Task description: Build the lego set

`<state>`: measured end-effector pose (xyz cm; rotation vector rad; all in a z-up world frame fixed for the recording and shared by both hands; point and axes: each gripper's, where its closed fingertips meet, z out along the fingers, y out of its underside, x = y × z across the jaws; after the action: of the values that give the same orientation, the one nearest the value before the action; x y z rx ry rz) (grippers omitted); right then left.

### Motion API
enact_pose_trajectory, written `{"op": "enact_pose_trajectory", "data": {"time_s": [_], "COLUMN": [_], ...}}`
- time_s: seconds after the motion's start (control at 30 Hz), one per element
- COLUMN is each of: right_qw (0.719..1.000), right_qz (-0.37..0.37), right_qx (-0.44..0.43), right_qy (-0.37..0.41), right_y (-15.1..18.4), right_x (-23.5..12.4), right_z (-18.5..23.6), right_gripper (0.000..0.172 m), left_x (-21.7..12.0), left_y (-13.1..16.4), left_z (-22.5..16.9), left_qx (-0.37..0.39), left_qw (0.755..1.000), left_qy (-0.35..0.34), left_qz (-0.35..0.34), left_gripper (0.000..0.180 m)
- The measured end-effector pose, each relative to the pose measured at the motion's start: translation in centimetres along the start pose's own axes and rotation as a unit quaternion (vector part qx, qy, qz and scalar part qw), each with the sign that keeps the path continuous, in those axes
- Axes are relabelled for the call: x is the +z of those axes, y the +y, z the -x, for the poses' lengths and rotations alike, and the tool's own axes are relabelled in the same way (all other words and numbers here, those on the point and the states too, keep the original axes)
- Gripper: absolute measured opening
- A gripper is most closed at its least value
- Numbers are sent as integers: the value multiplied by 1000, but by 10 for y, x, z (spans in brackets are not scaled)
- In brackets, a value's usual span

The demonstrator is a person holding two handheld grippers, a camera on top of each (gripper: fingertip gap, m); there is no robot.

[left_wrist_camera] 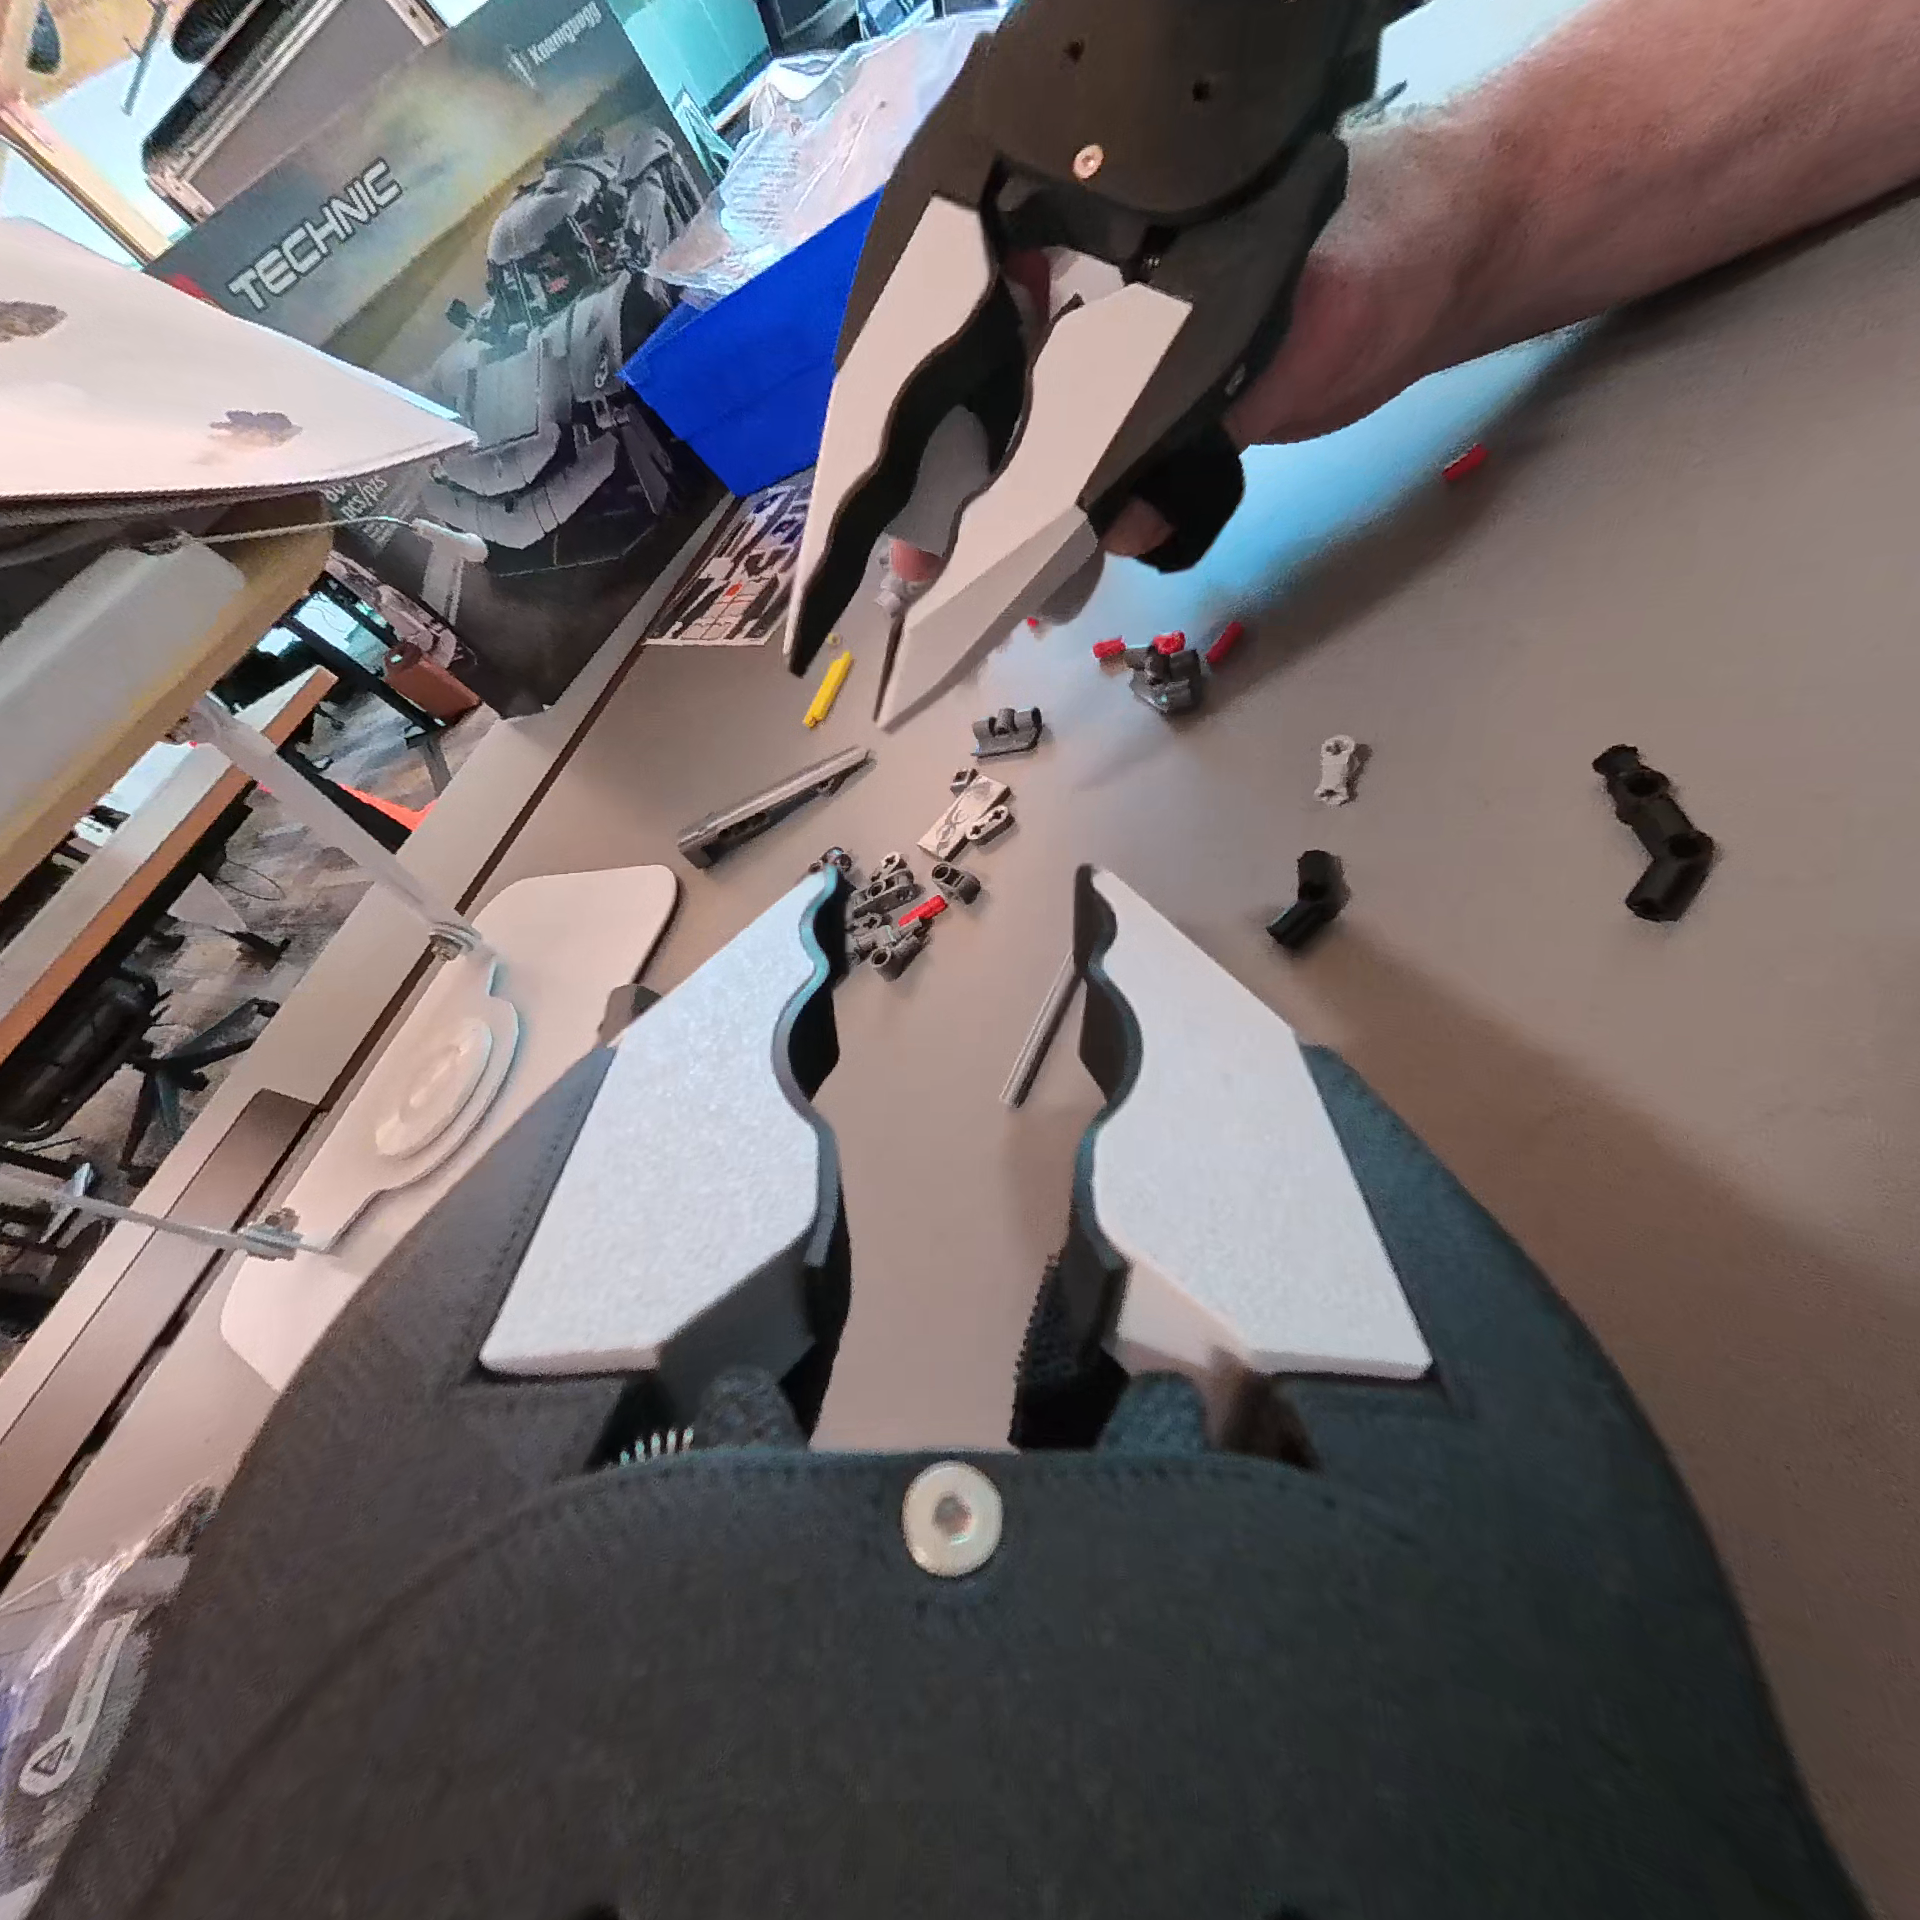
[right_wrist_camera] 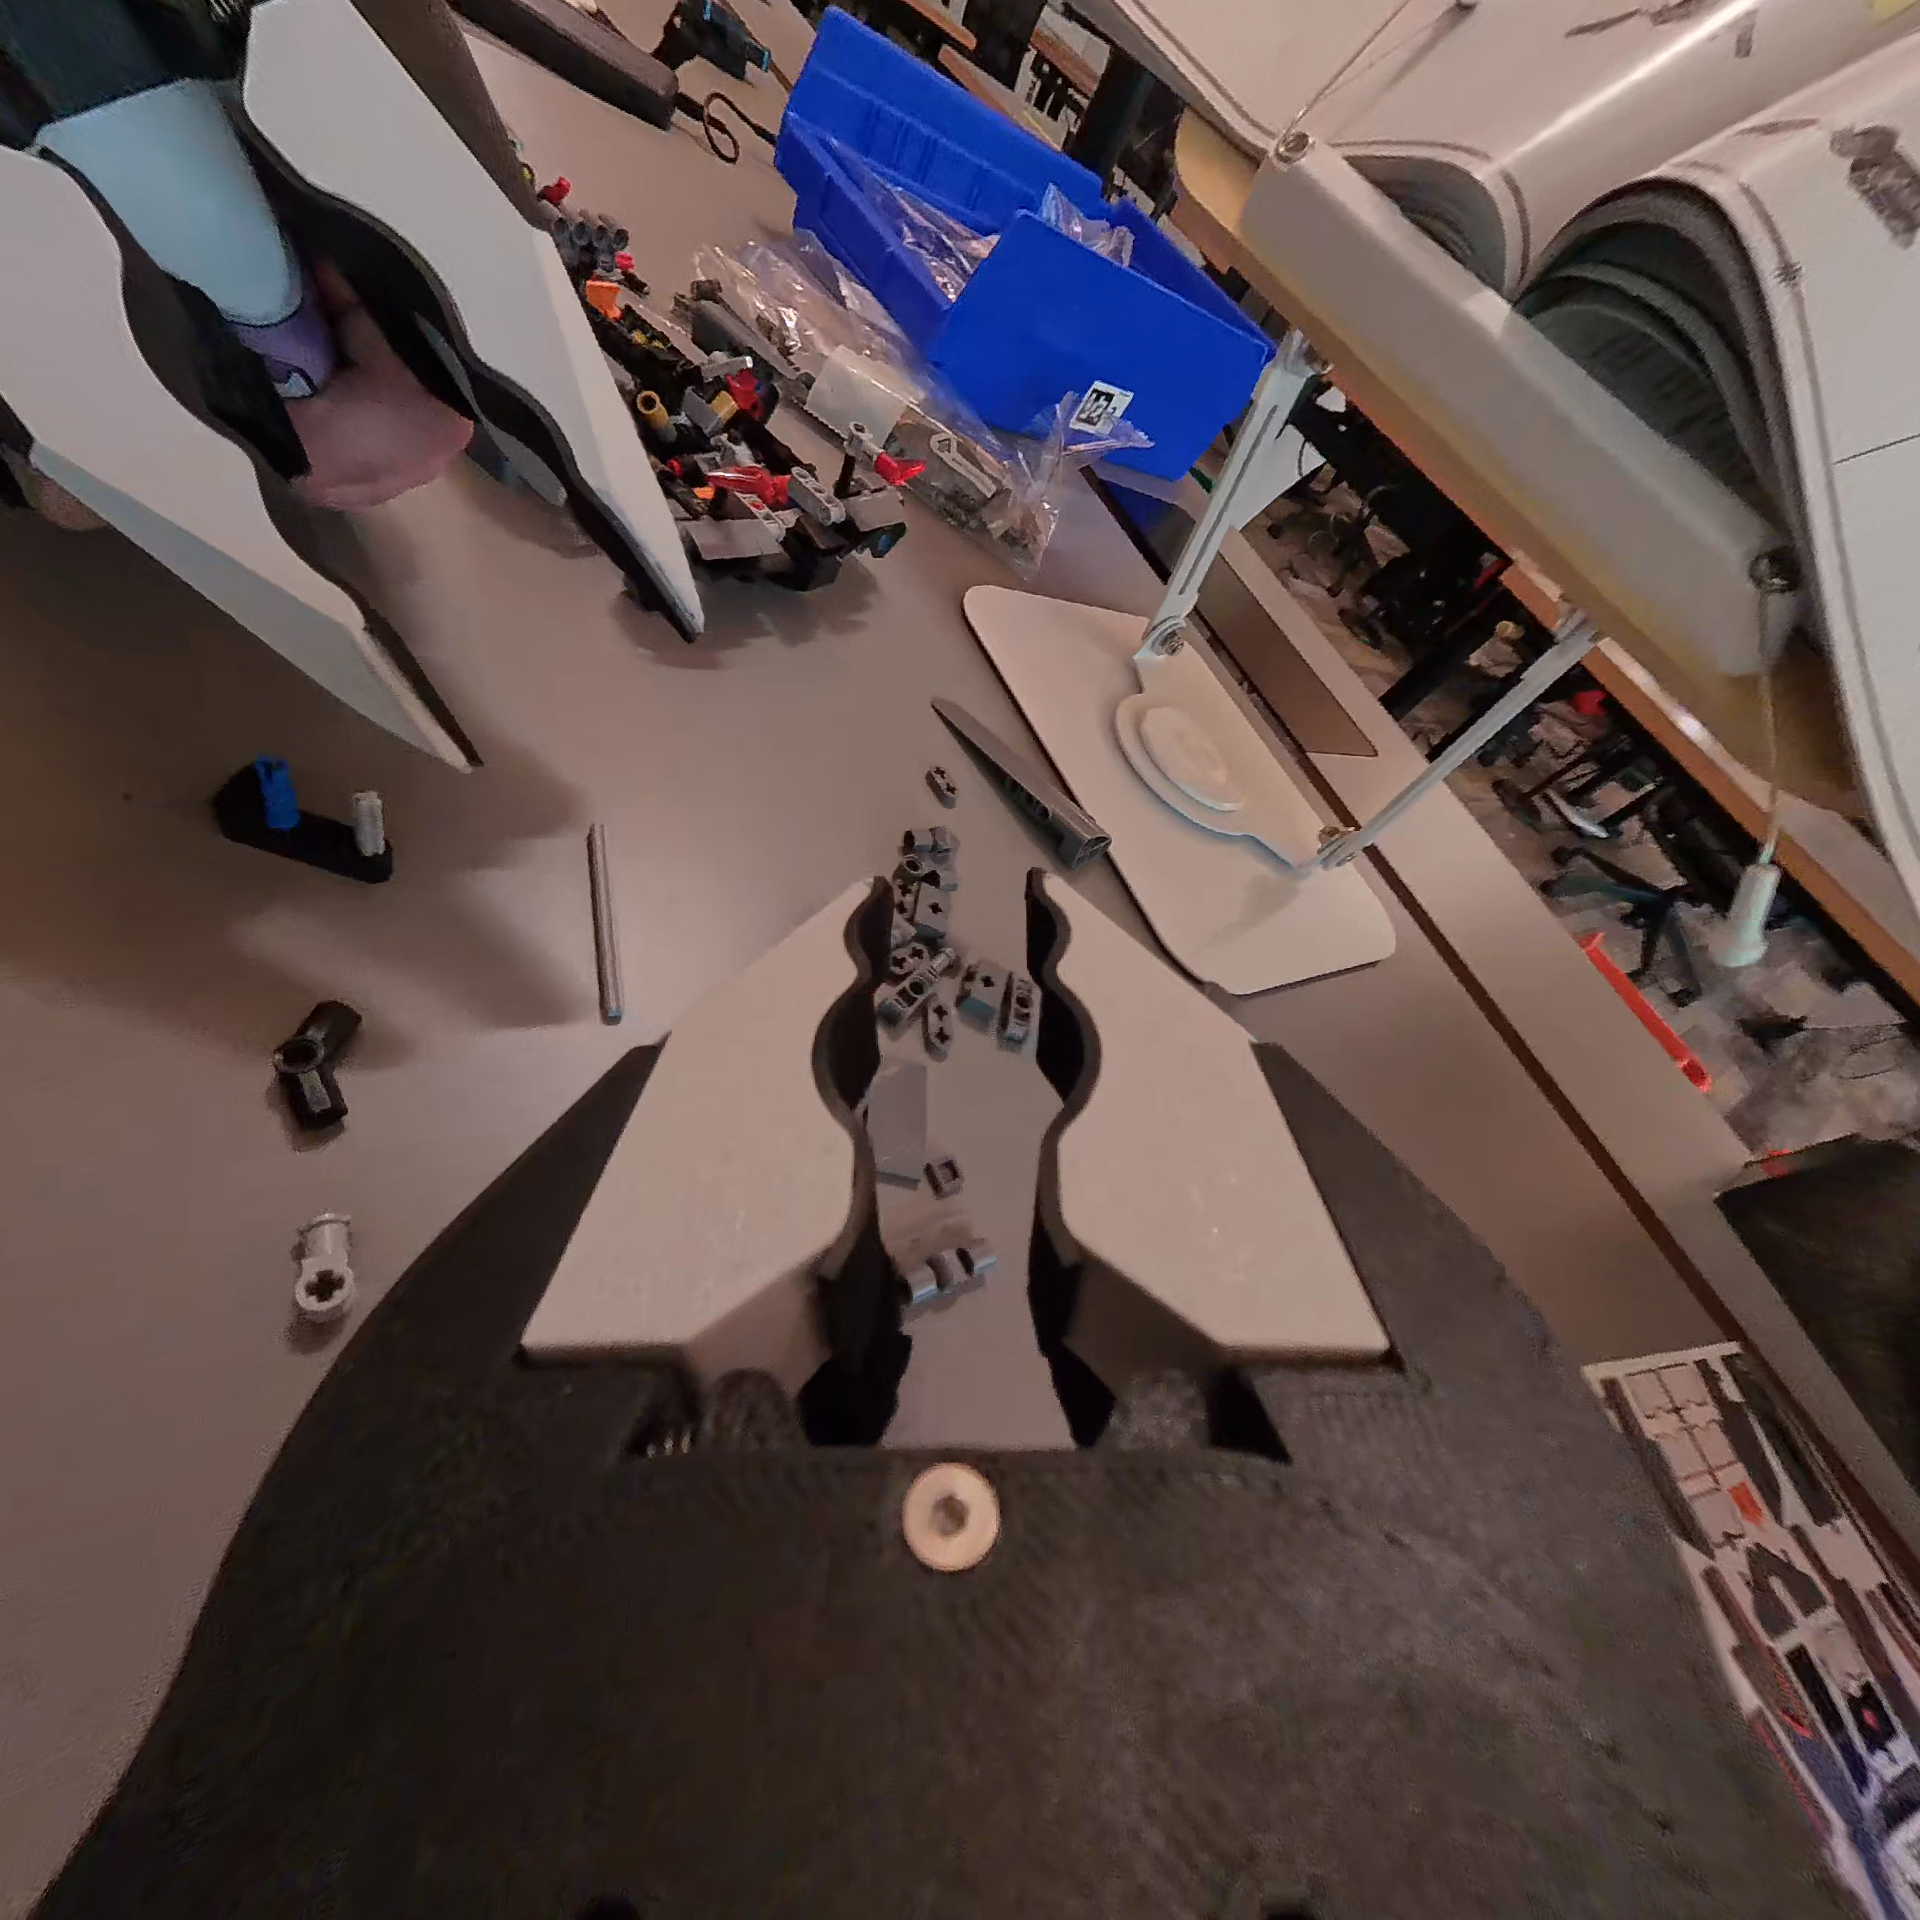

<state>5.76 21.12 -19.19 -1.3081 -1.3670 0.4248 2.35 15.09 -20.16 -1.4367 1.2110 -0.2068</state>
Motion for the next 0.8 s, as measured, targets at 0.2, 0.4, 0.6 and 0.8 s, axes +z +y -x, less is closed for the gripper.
{"op": "enact_pose_trajectory", "data": {"time_s": [0.2,0.4,0.6,0.8], "right_qw": [1000,1000,999,999], "right_qz": [-4,-3,0,3], "right_qx": [-9,-10,-15,-16], "right_qy": [21,28,35,36], "right_y": [-1,1,3,5], "right_x": [-5,-5,-5,-5], "right_z": [-7,-10,-14,-15], "right_gripper": [23,25,25,24], "left_x": [0,-1,-1,-1], "left_y": [0,0,-2,-3], "left_z": [-1,-1,-1,-4], "left_qx": [-3,8,17,14], "left_qw": [1000,1000,1000,1000], "left_qy": [-1,-5,-6,-1], "left_qz": [-2,-2,-3,-5], "left_gripper": [39,38,37,36]}}
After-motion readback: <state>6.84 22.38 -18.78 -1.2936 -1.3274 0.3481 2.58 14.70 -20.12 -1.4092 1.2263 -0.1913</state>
